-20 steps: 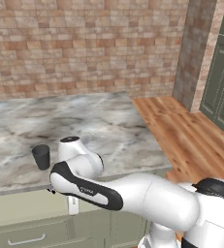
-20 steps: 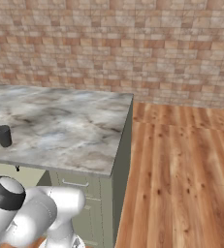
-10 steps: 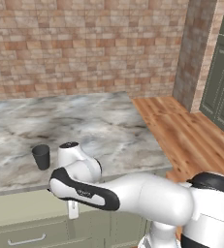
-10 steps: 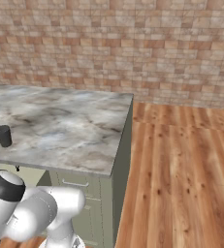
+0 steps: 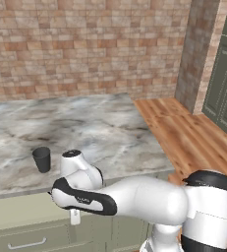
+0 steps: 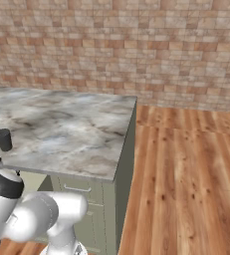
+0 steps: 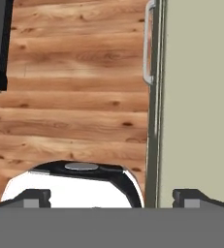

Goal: Take the tongs from the drawer on the left and place them on the dining counter next to the tray containing the kebab skewer.

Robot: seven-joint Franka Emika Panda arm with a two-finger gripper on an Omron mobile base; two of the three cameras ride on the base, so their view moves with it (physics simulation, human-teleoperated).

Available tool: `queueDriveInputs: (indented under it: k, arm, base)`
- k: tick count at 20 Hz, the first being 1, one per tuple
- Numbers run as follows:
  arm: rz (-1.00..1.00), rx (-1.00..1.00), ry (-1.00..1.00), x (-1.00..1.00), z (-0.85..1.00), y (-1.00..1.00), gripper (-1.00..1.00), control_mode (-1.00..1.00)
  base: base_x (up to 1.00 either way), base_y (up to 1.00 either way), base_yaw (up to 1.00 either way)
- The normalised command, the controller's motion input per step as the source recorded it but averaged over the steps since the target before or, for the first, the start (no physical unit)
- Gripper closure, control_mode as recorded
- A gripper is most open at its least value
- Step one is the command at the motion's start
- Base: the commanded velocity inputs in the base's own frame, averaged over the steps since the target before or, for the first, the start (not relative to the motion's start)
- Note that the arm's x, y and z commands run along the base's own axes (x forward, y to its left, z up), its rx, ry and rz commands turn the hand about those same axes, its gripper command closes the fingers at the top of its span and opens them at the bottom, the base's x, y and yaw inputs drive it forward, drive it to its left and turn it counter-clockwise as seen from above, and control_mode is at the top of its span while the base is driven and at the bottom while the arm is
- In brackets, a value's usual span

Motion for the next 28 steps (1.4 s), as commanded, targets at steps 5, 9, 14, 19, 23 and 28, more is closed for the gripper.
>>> queueDriveInputs:
  k: [5,9,14,19,23,28]
  arm:
    - [0.0,0.0,0.0,0.38,-0.22,0.0,-1.0,-1.0]
    - [0.0,0.0,0.0,0.21,-0.34,0.0,-1.0,-1.0]
    - [0.0,0.0,-0.01,0.11,-0.41,0.0,-1.0,-1.0]
    - [0.0,0.0,-0.03,0.2,-0.32,0.0,-1.0,-1.0]
    - [0.0,0.0,-0.06,0.31,-0.29,0.0,-1.0,-1.0]
    - [0.0,0.0,-0.01,0.14,-0.16,0.0,-1.0,-1.0]
  base:
    - [0.0,0.0,0.0]
    - [0.0,0.0,0.0]
    - [0.0,0.0,0.0]
    - [0.0,0.0,0.0]
    - [0.0,0.0,0.0]
    - [0.0,0.0,0.0]
